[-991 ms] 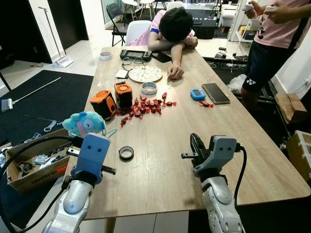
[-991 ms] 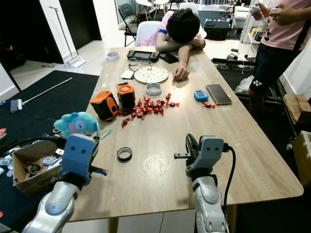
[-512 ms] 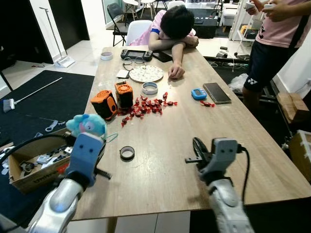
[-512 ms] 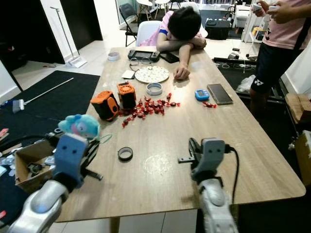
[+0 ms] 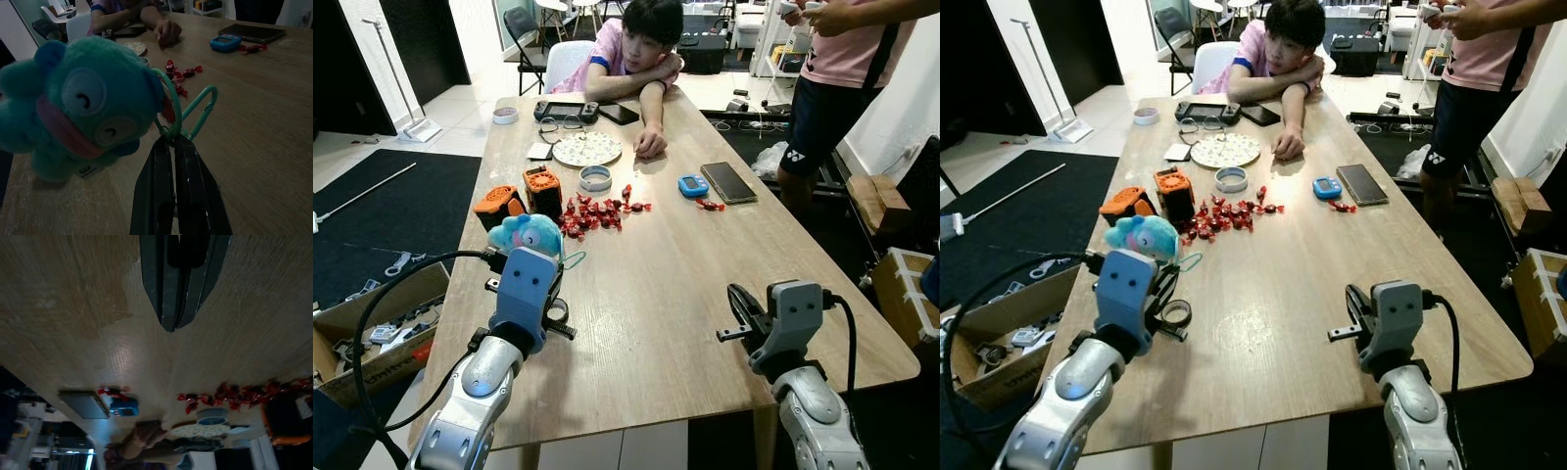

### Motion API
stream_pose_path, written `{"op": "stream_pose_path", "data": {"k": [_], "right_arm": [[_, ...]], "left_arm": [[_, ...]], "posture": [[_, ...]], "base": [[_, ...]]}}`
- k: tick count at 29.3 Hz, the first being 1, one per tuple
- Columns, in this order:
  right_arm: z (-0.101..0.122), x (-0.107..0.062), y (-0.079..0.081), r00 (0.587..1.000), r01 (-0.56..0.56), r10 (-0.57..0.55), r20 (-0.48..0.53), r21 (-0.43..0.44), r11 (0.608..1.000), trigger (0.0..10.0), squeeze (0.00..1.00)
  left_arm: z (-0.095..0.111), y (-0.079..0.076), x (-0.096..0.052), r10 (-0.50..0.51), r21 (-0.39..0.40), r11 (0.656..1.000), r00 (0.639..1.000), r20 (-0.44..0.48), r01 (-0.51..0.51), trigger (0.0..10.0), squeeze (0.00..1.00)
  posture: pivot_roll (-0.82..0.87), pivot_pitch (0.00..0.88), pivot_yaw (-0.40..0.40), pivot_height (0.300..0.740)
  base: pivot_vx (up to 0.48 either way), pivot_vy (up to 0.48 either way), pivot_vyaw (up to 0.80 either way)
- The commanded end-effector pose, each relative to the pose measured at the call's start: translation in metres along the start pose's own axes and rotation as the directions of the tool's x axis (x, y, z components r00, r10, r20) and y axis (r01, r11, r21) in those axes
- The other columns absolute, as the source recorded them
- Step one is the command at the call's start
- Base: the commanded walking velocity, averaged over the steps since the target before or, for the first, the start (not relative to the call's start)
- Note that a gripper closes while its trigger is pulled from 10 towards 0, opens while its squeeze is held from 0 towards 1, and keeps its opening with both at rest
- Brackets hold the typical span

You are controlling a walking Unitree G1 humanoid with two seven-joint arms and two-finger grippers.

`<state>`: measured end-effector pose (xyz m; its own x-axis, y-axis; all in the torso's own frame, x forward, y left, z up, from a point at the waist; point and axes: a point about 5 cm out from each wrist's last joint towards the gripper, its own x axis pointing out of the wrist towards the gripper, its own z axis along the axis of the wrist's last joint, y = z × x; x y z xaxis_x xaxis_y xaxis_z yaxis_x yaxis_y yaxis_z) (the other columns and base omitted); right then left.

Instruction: Hang keys on a hook

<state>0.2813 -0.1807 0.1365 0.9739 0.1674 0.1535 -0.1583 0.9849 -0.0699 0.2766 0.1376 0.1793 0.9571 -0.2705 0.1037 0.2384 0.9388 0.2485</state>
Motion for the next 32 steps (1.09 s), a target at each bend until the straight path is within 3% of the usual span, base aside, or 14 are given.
{"op": "stream_pose_path", "data": {"k": [1, 9, 32], "right_arm": [[-0.003, -0.002, 0.006, 1.0, -0.004, 0.004, -0.012, 0.025, 1.0, 10.0, 0.0], [-0.002, 0.003, 0.017, 1.0, -0.011, 0.012, -0.001, 0.082, 0.997, 10.0, 0.0], [-0.003, 0.01, 0.032, 0.999, -0.053, 0.054, -0.001, 0.113, 0.992, 10.0, 0.0]], "left_arm": [[-0.005, 0.002, -0.002, 0.018, 0.006, 1.0, 1.0, -0.02, -0.018, 10.0, 0.0], [-0.007, 0.004, -0.004, 0.049, 0.002, 0.999, 0.999, -0.022, -0.049, 10.0, 0.0], [-0.012, 0.007, -0.013, 0.097, 0.003, 0.995, 0.995, -0.04, -0.097, 10.0, 0.0]], "posture": [[0.07, 0.138, 0.064, 0.74], [0.1, 0.122, 0.058, 0.74], [0.14, 0.117, 0.038, 0.74]], "base": [[0.0, 0.0, 0.0], [0.0, 0.0, 0.0], [0.0, 0.0, 0.0]]}}
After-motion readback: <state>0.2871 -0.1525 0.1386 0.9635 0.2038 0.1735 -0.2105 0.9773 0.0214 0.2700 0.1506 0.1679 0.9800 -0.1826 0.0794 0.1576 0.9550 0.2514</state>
